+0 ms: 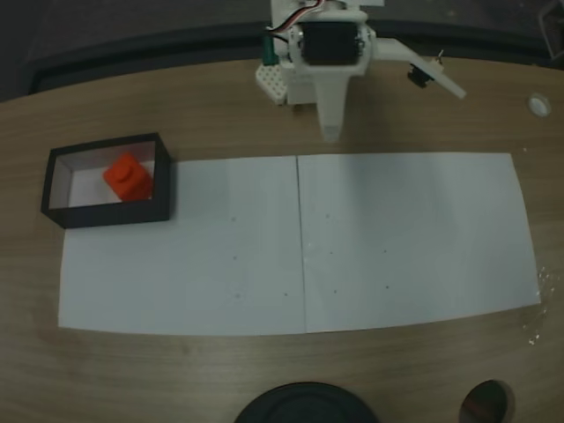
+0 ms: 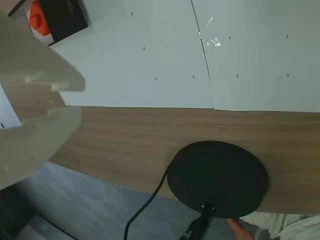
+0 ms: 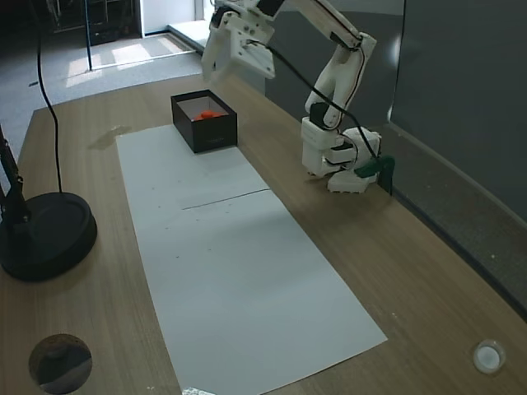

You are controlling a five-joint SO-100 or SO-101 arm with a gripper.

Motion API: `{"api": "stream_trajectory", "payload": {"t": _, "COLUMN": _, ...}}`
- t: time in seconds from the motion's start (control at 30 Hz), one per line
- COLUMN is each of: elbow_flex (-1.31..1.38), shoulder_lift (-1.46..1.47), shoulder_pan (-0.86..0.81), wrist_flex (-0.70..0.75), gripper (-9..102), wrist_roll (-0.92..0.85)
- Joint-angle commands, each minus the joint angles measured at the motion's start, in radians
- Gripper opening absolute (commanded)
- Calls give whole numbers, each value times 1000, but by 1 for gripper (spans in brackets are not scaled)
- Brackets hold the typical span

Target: Grab a orange square and put it in the box.

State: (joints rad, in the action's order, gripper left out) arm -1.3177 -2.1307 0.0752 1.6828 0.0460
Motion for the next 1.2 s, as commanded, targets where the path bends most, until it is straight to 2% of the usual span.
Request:
{"api": "stream_trajectory", "payload": {"t": 0.0, "elbow_flex": 54, "shoulder_lift": -118, "shoulder_pan": 17, "wrist_flex": 25, "gripper": 0, "wrist_roll": -49}}
{"api": "stream_trajectory", "payload": {"t": 0.2, "elbow_flex": -6, "shoulder_lift": -472, "shoulder_pan": -43, "wrist_flex": 37, "gripper": 0, "wrist_roll": -67}}
{"api": "stream_trajectory", "payload": {"t": 0.47, "elbow_flex": -463, "shoulder_lift": -960, "shoulder_pan": -41, "wrist_flex": 12, "gripper": 0, "wrist_roll": -78}}
{"api": "stream_trajectory", "payload": {"t": 0.7, "elbow_flex": -732, "shoulder_lift": -1315, "shoulder_pan": -43, "wrist_flex": -118, "gripper": 0, "wrist_roll": -156}}
{"api": "stream_trajectory", "payload": {"t": 0.83, "elbow_flex": -784, "shoulder_lift": -1345, "shoulder_pan": -43, "wrist_flex": -163, "gripper": 0, "wrist_roll": -155}}
{"api": "stream_trajectory", "payload": {"t": 0.97, "elbow_flex": -810, "shoulder_lift": -1342, "shoulder_pan": -86, "wrist_flex": -313, "gripper": 0, "wrist_roll": -115}}
{"api": "stream_trajectory", "payload": {"t": 1.17, "elbow_flex": -1129, "shoulder_lift": -1344, "shoulder_pan": -184, "wrist_flex": -511, "gripper": 0, "wrist_roll": -89}}
